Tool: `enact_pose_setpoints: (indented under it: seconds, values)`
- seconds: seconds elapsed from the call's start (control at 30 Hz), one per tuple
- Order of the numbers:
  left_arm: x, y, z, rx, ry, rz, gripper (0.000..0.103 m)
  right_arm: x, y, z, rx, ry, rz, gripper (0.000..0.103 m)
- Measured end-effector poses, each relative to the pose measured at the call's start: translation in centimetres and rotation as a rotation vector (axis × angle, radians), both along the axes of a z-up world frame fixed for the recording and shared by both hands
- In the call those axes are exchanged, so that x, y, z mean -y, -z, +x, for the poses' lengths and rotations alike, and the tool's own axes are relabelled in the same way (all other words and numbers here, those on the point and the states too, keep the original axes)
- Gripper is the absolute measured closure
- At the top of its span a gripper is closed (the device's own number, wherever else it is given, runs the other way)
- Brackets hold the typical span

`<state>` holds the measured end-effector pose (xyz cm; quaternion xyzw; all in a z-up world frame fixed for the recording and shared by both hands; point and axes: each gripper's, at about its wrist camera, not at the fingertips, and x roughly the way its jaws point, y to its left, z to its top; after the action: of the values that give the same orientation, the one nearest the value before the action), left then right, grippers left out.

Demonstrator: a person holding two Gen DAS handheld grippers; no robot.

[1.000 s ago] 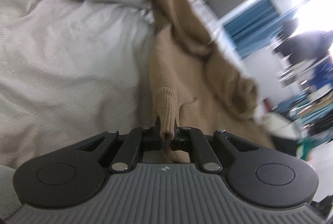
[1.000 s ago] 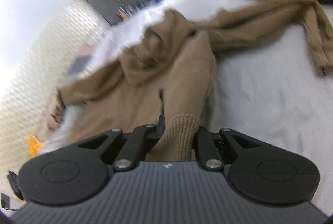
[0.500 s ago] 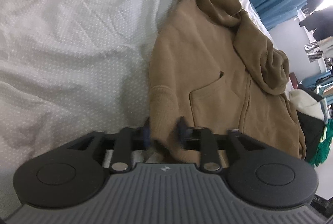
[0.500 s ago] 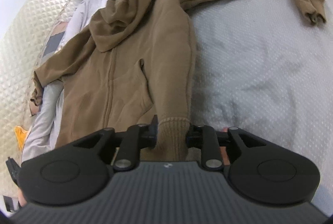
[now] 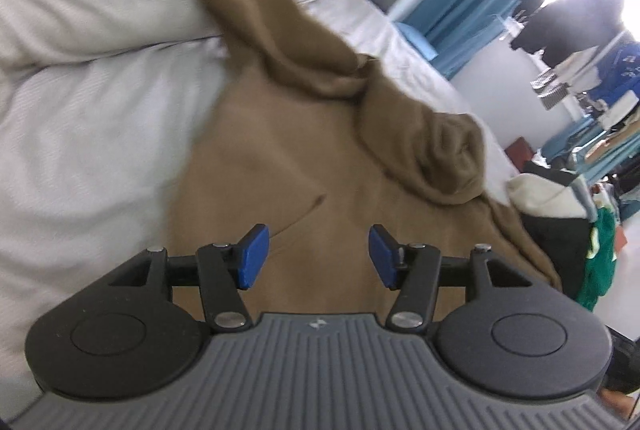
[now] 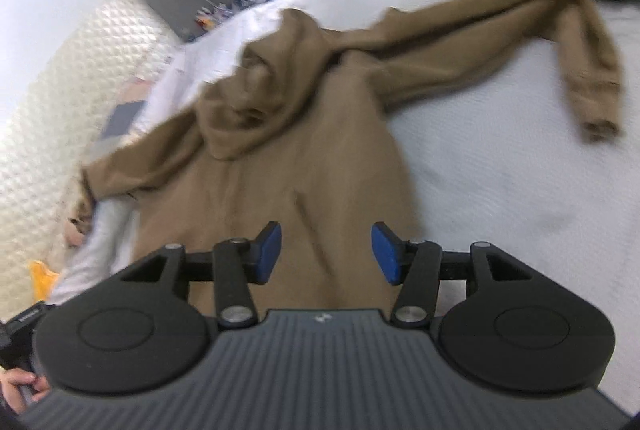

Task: Fold large clothes

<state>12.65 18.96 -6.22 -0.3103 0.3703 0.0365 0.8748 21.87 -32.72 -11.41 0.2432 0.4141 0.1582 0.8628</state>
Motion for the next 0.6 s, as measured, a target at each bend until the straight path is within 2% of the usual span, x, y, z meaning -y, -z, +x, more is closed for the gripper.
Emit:
enact_pose_setpoints:
  seconds: [0.17, 0.3, 0.37, 0.5, 0.6]
  values:
    - [4.1, -0.7, 6.5, 0.035, 0.053, 0.003, 0.042, -5.4, 0.1, 5.0, 0.043, -0.031, 0.013, 0.049]
    - [6.0, 1.6, 11.8, 0.04, 0.08, -0.003, 0.042, -9.4, 0.7, 9.6, 0.087, -0.036, -0.008, 0.049]
    - [6.8, 3.5, 13.4, 0.05, 0.09, 0.052, 0.042, -10.9, 1.5, 11.8, 0.119, -0.023, -0.048, 0.049]
    - [8.0, 7.7, 15.1, 0.031, 0.138, 0.219, 0.042, -12.2, 5.2, 16.3, 0.096, -0.008, -0.058, 0.049]
    - [7.6, 9.7, 15.8, 0.029, 0.161, 0.25, 0.042, -12.8, 8.1, 18.9, 0.069, 0.003, -0.032, 0.05]
